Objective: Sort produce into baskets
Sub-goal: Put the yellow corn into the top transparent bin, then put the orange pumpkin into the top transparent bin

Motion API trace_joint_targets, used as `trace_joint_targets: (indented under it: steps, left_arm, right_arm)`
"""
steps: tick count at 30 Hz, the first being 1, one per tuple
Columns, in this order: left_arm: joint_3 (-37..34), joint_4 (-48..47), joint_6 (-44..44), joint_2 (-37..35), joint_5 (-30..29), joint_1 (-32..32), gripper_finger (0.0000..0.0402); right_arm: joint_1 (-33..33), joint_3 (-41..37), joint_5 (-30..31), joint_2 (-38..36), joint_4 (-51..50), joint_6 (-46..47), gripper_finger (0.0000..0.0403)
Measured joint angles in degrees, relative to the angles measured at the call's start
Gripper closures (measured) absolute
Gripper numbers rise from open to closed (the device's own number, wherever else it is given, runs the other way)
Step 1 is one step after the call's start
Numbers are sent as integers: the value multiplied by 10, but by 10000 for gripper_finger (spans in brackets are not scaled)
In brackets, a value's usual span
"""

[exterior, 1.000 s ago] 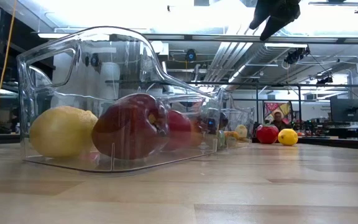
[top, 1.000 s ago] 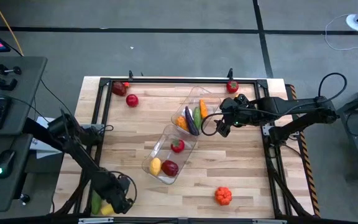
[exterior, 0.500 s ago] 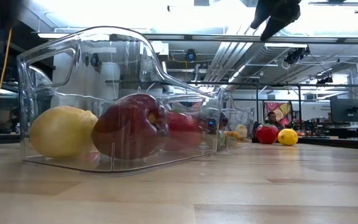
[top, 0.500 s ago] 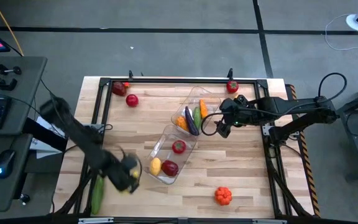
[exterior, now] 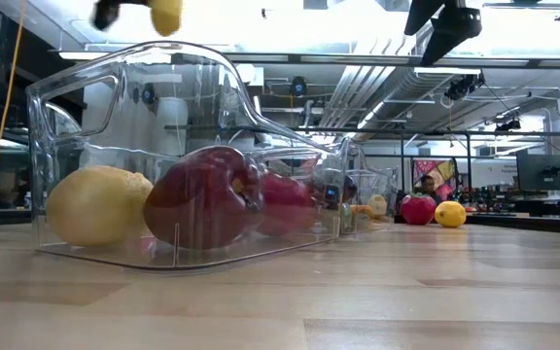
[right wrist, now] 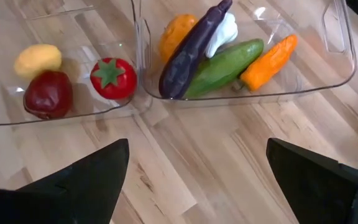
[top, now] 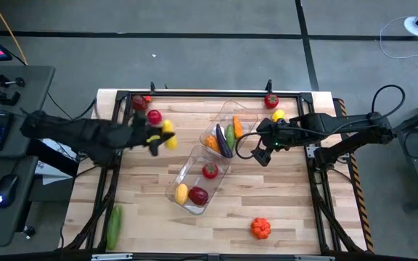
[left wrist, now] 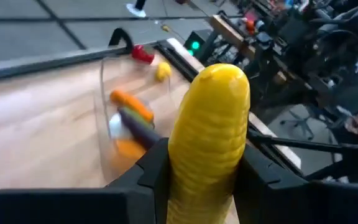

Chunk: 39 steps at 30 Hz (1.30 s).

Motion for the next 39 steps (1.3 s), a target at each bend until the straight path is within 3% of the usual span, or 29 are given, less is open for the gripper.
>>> trace_joint_targets:
  steps: [7,11,14,19,23,27,33,39]
  left_arm:
    - [0,202,121,169,182,152,297]
    - [0,395,154,295,281,202,279]
    - [26,472,143,375,322,232,274]
    - [102,462,137,466,381,265,266]
    - [154,437,163,502,406,270,239]
    - [184,386,212,509,406,270,194]
    - [204,336,218,505,410,271,136]
    - [214,194,203,463,486,281,123]
  right_arm:
    - [0,0,33,0,1,0,30]
    - [-5,0,103,0,3,10,30]
    - [-12,0,157,0,10,49,30]
    - [-19,0,195,0,28,76,30]
    - [-19,0,195,0,35,69,30]
    - [-19,0,192,0,34,56,30]
    - [-19,0,189,0,34,14,30]
    - [-19,0,183,0,38,-18,30]
